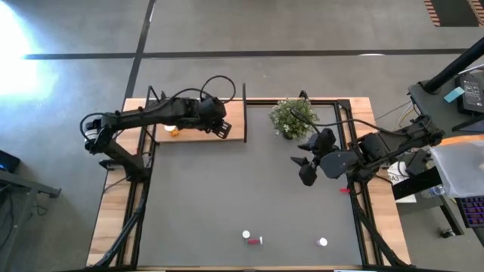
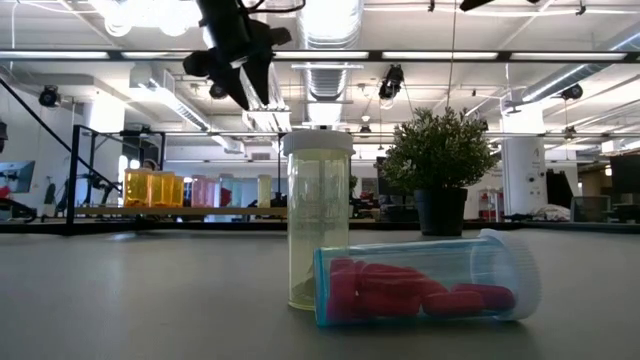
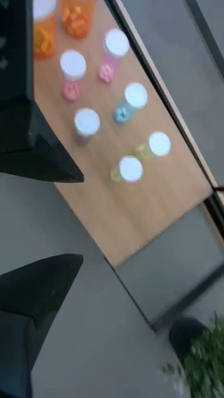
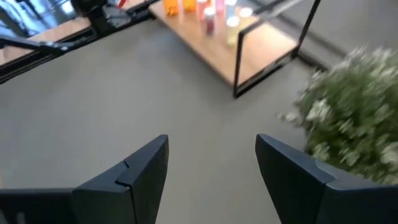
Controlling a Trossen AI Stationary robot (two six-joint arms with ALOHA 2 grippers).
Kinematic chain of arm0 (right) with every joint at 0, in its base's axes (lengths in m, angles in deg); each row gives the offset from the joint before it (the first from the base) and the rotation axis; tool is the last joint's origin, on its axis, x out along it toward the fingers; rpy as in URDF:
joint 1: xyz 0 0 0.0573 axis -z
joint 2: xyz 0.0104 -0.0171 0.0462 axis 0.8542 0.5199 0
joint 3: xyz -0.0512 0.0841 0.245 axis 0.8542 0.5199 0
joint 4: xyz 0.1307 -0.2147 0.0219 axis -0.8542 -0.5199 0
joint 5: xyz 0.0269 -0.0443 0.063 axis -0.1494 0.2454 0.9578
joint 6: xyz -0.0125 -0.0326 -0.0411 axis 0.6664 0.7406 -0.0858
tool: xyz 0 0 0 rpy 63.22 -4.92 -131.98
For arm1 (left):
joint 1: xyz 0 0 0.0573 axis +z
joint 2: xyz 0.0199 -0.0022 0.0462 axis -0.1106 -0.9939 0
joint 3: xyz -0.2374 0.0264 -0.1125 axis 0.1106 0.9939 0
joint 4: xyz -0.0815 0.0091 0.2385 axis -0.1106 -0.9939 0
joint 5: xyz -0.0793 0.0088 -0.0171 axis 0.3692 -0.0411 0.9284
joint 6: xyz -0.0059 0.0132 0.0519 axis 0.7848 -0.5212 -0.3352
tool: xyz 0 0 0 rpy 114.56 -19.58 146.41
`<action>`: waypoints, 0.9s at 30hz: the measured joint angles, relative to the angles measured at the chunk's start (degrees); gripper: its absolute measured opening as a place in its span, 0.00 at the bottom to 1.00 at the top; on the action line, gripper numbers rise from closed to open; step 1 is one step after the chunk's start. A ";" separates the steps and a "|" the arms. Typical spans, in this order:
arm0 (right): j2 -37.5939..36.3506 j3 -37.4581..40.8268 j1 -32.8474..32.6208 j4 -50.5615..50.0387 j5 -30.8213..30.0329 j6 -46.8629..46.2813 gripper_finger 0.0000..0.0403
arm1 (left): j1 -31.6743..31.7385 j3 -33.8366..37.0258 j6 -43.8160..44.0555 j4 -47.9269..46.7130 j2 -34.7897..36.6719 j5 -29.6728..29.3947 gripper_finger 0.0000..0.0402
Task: Pick and place medicine bottles onto shelf by color
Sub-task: Put the small pink bottle on the shelf aligned with the other small pink bottles
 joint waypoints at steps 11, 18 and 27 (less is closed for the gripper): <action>0.00 0.00 0.00 -3.84 10.48 -7.65 0.57 | -5.65 0.02 3.36 1.73 0.00 0.02 0.46; 0.44 0.00 -1.10 -3.79 24.83 -15.32 0.57 | -12.61 0.13 6.06 4.24 0.00 0.41 0.46; 3.91 -0.02 -12.59 -7.58 30.44 -25.20 0.57 | -21.68 0.13 6.12 15.32 0.00 2.50 0.45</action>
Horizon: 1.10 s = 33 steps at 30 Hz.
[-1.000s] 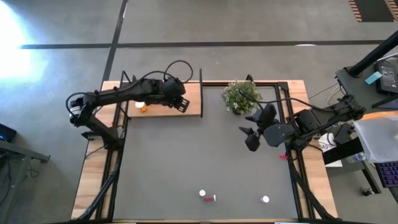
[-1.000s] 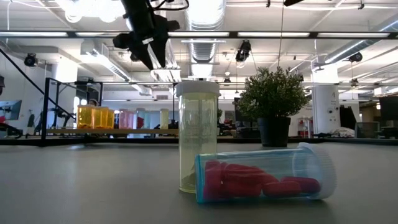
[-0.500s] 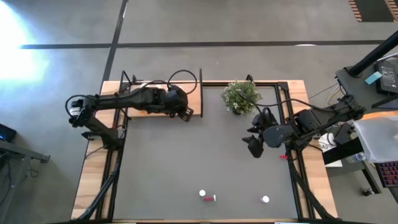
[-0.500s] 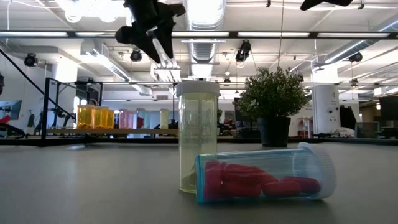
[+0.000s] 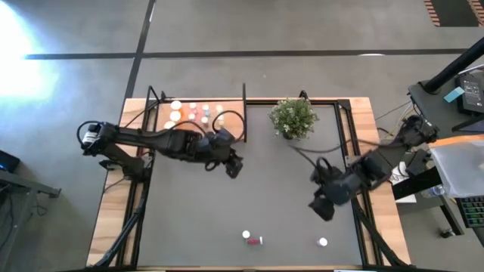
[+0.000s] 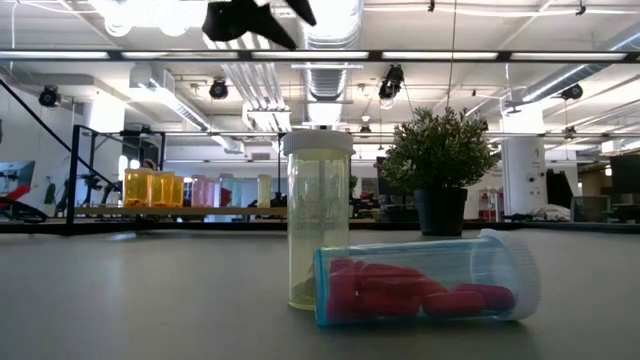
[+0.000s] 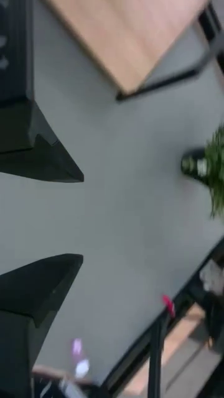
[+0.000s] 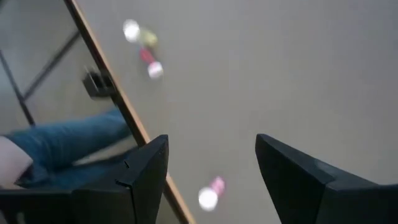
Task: Pick and place medicine bottles onto shelf by color
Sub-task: Put the small pink bottle on the shelf aligned with the other small pink bottles
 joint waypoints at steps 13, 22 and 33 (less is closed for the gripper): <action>12.10 0.00 -17.46 -0.70 4.28 -29.44 0.57 | -4.29 0.00 2.86 7.93 0.00 0.04 0.45; 18.78 0.00 -23.74 3.43 10.12 -38.48 0.57 | -4.27 0.00 2.82 11.40 0.00 0.03 0.45; 22.93 0.00 -25.59 9.08 7.65 -40.50 0.57 | -4.25 0.00 2.80 12.02 0.00 0.29 0.45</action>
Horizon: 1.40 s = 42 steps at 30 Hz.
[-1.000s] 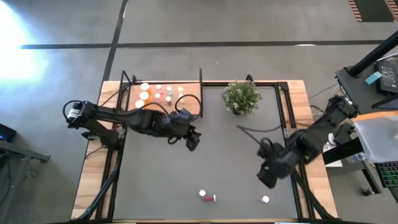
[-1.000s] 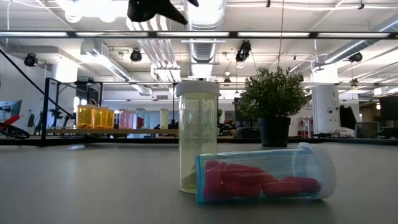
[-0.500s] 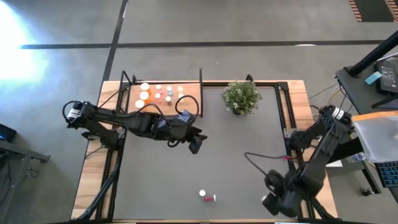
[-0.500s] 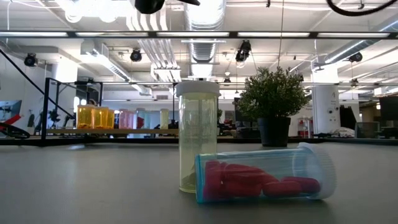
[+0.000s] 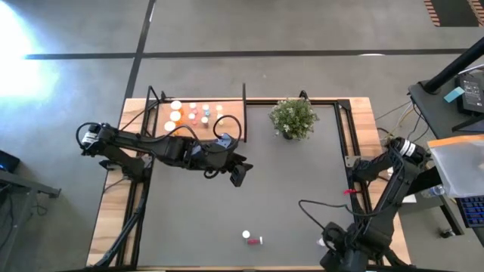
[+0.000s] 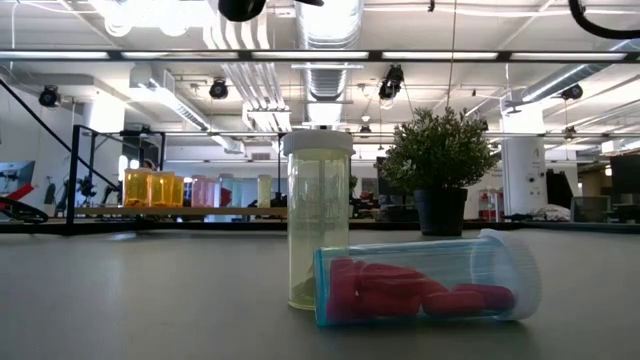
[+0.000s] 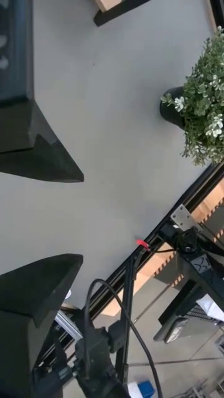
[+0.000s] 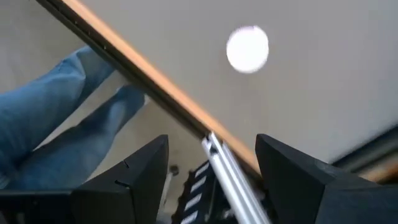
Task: Pick and place medicine bottles onto shelf by color
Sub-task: Put the small pink bottle on the shelf aligned with the other small pink bottles
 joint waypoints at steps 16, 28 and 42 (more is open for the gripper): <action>5.62 -0.02 0.85 -4.45 -5.85 6.01 0.57 | -0.04 0.00 0.00 0.04 0.00 0.18 0.45; 7.55 -0.02 1.16 -4.84 -9.67 8.52 0.57 | -0.04 0.00 0.00 0.03 0.00 0.27 0.45; 8.35 1.08 1.36 -4.92 -9.38 10.00 0.57 | -0.04 0.00 0.00 0.03 0.02 1.01 0.45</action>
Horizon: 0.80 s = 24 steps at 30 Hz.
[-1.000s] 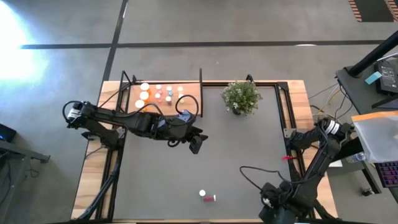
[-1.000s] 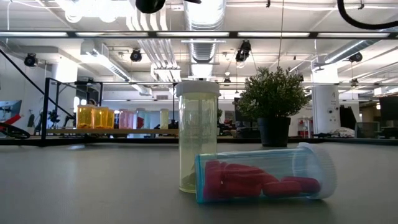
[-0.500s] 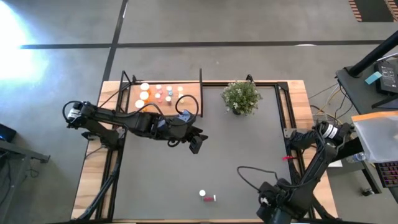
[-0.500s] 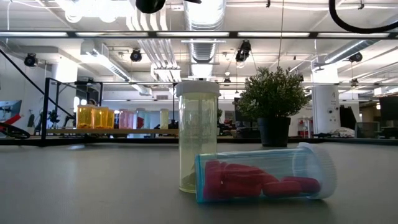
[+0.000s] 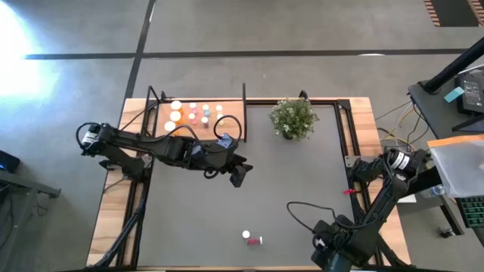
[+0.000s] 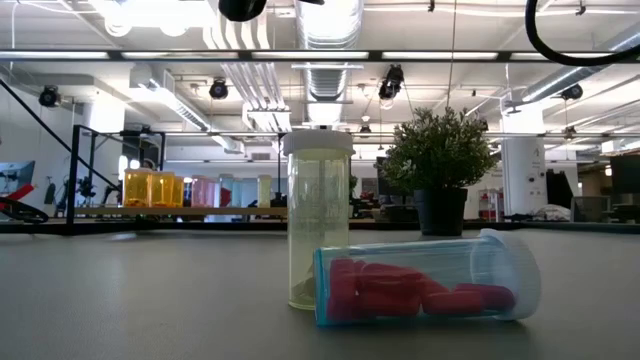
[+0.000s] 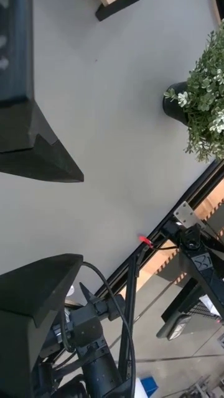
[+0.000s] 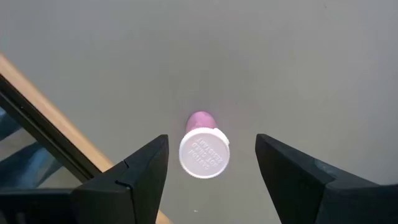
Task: Pick and place medicine bottles onto shelf by color
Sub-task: Put the small pink bottle on the shelf aligned with the other small pink bottles
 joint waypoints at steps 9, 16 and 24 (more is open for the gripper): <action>-0.08 1.80 0.58 0.65 0.59 0.04 0.57 | -0.02 0.00 0.00 -0.01 0.00 0.06 0.45; -0.17 2.07 0.82 1.63 2.62 1.34 0.54 | -0.02 0.00 -0.02 -0.01 0.00 0.06 0.45; -0.40 2.13 0.84 1.95 3.28 1.44 0.38 | -0.02 0.00 -0.04 -0.01 0.00 0.06 0.45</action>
